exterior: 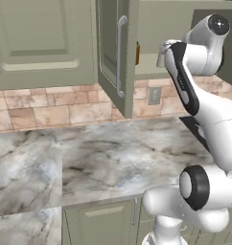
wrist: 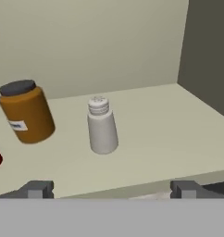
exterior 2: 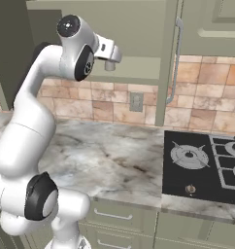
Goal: Collect the turmeric, ketchup, and shaker from the cabinet and place them next to the stove.
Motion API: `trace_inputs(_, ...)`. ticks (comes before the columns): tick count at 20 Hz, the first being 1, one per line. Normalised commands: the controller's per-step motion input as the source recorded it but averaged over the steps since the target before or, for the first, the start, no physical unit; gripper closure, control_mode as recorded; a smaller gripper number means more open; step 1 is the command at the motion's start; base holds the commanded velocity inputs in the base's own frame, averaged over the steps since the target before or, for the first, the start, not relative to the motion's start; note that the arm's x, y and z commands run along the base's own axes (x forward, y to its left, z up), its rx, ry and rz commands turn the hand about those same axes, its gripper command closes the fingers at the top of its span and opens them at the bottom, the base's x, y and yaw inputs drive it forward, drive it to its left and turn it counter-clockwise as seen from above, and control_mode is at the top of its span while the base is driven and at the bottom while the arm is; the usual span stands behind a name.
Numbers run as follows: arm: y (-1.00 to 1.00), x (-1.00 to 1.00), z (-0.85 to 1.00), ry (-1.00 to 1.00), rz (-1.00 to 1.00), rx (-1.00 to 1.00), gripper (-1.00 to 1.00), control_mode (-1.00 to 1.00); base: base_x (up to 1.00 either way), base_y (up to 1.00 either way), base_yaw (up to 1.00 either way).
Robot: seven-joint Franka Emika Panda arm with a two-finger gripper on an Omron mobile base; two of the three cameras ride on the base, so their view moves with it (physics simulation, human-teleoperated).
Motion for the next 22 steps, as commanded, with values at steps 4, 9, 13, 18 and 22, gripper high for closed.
trace_inputs(4, -0.03, 0.46, 0.0, 0.01, 0.0, 0.0, -1.0, -1.0, 0.0, 0.0, 0.0)
trace_inputs(9, -0.01, 0.39, 0.0, 0.0, 0.0, 0.0, -1.0, -1.0, 0.0, 0.0, 0.0)
trace_inputs(13, 0.0, 0.24, 0.0, 0.03, 0.0, 0.0, -1.0, -1.0, 0.0, 0.0, 0.0)
trace_inputs(18, 0.0, 0.24, -0.08, 0.04, 0.0, 0.0, -1.0, -1.0, 0.0, 0.0, 0.0)
trace_inputs(22, 0.0, 0.23, -0.18, 0.06, 0.0, -0.01, -1.0, -1.0, 0.0, 0.0, 0.0)
